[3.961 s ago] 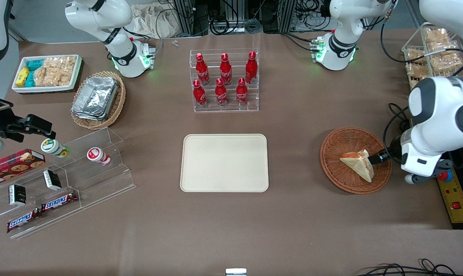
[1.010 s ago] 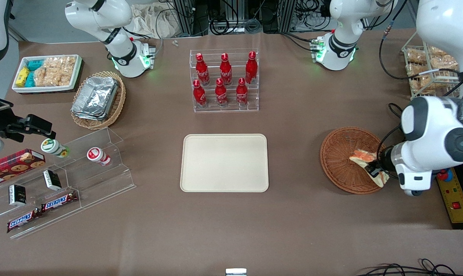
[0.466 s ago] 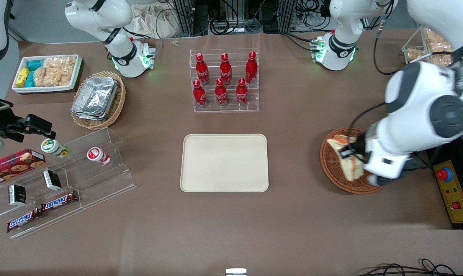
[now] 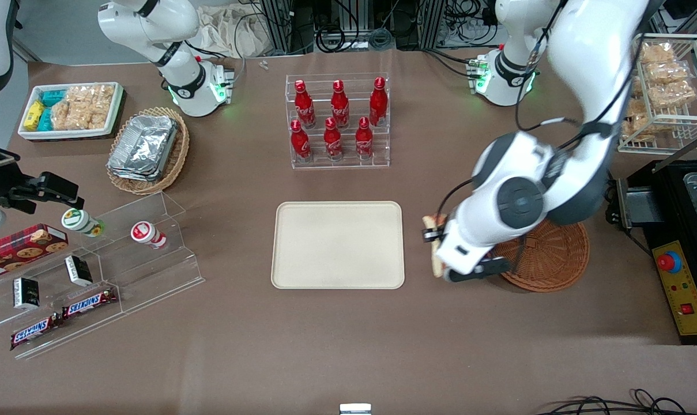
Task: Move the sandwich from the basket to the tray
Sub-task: 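Carry the sandwich over the cream tray and lower it down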
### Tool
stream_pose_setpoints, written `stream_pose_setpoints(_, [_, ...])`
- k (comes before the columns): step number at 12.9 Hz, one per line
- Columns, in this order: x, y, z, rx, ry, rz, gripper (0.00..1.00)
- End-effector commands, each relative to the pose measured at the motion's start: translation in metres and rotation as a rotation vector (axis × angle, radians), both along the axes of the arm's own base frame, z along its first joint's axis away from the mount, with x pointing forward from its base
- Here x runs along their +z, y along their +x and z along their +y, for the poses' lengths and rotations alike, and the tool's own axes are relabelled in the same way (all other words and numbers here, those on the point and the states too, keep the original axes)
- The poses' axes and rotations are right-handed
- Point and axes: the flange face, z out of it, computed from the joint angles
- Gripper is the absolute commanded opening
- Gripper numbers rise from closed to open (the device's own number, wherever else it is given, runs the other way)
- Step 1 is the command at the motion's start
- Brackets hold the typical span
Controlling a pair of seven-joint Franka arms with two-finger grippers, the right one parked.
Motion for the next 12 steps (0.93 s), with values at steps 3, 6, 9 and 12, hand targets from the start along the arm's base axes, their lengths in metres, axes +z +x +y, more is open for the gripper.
stream_pose_setpoints(3, [-0.098,-0.009,-0.064,-0.065,0.013,-0.052,0.00])
stream_pose_setpoints(6, [-0.142,-0.023,-0.092,-0.084,0.067,-0.114,0.02])
stream_pose_setpoints(9, [-0.149,-0.032,-0.101,-0.096,0.082,-0.108,0.02])
stream_pose_setpoints(12, [-0.155,-0.037,-0.101,-0.087,0.087,-0.089,0.99])
